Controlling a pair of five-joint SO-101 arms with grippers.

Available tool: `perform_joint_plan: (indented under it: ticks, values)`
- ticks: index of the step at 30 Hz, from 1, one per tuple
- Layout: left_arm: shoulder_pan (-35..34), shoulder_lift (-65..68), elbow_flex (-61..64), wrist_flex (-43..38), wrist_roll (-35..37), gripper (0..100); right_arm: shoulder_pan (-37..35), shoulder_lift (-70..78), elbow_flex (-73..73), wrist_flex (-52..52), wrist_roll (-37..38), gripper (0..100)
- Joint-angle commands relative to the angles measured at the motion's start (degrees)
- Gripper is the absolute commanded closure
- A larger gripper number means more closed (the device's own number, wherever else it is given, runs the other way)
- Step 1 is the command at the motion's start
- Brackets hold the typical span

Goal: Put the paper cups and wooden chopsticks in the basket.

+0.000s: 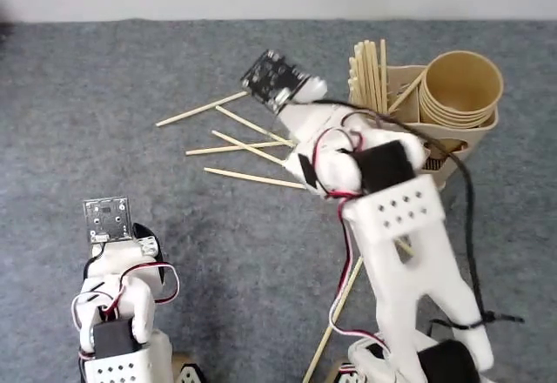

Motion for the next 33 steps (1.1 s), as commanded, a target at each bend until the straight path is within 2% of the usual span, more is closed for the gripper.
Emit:
perform_joint_plan:
  ticks: [1,11,17,22,33]
  values:
    - [0.3,-0.3,-0.5,0.1,-0.6,99,0.0,-2.9,-11.2,1.1,-3.4,99.1]
    - [0.3,-0.3,-0.5,0.1,-0.6,99,1.1,-2.3,-25.5,-3.4,-4.7,99.1]
    - [0.3,-0.3,-0.5,0.1,-0.6,99,5.9,-2.7,-25.5,-15.6,-4.9,99.1]
    - [0.3,-0.3,-0.5,0.0,-0.6,99,9.9,-2.2,-25.2,-24.3,-10.6,99.1]
    - [0.3,-0.3,-0.5,0.0,-0.6,99,16.6,3.4,-19.0,-34.9,-17.3,99.0]
